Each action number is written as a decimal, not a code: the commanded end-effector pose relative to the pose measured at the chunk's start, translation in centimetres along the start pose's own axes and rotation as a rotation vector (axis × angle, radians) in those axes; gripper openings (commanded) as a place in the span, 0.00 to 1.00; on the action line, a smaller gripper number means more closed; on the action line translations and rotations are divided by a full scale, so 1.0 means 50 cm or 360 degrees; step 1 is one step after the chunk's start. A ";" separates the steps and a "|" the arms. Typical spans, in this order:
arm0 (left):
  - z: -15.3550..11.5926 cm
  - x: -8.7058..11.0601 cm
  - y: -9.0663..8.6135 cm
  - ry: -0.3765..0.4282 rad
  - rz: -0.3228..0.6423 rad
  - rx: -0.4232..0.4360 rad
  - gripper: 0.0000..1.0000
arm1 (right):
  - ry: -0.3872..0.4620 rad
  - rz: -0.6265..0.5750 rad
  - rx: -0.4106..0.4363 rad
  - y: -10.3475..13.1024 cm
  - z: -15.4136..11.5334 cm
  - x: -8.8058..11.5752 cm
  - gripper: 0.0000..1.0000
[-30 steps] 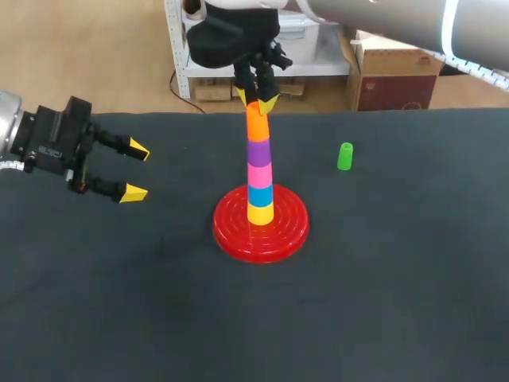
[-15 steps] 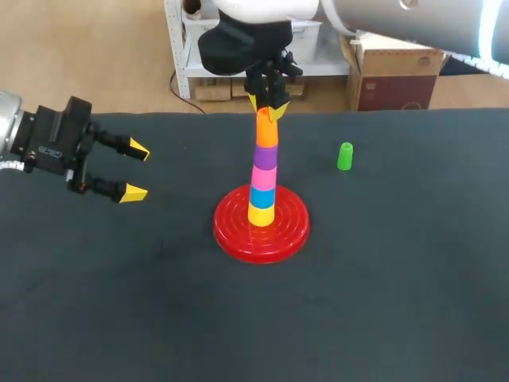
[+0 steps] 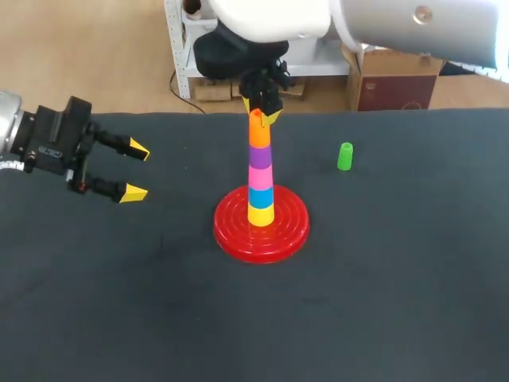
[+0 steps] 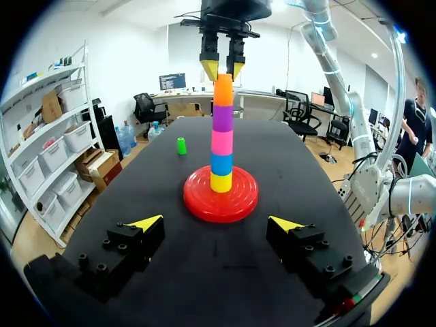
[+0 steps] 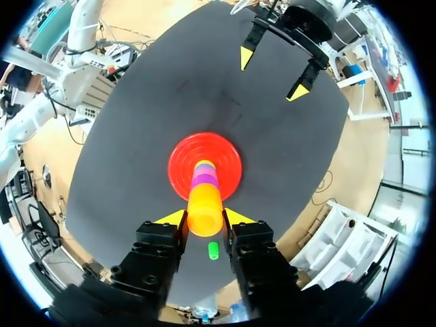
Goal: Pick up and stack the cylinders on the red base in this order: pink,purple,orange,green
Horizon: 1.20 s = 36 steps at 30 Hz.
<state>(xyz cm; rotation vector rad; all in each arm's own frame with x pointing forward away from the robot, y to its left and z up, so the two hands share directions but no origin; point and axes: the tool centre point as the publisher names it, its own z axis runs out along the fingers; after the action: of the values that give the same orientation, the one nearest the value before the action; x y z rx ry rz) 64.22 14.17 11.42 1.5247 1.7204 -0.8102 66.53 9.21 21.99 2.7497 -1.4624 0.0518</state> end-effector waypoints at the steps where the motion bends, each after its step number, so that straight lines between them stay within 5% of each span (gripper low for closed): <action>1: 0.001 0.003 0.000 -0.0004 0.0004 -0.0002 1.00 | -0.0065 0.0019 -0.0004 0.010 -0.007 0.023 1.00; 6: 0.001 0.003 0.000 -0.0004 0.0004 -0.0002 1.00 | -0.0176 0.0170 0.0037 0.005 -0.043 0.072 1.00; 11: 0.001 0.003 0.000 -0.0004 0.0004 -0.0002 1.00 | -0.0219 0.0496 0.0130 -0.012 -0.040 0.169 1.00; 16: 0.001 0.003 0.000 -0.0004 0.0004 -0.0002 1.00 | -0.0239 0.0990 0.0145 -0.010 0.037 0.310 1.00; 22: 0.001 0.003 0.000 -0.0004 0.0004 -0.0002 1.00 | -0.0185 0.1293 0.0123 0.008 0.168 0.428 1.00; 28: 0.001 0.003 0.000 -0.0004 0.0004 -0.0002 1.00 | -0.0073 0.1389 0.0091 0.003 0.250 0.462 1.00; 36: 0.001 0.003 0.000 -0.0004 0.0004 -0.0002 1.00 | -0.0081 0.1366 0.0019 -0.016 0.301 0.439 1.00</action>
<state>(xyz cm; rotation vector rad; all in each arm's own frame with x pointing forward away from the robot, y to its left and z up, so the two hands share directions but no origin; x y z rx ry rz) 64.22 14.17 11.42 1.5246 1.7206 -0.8102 79.24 -9.57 8.66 1.9269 -2.5261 0.0111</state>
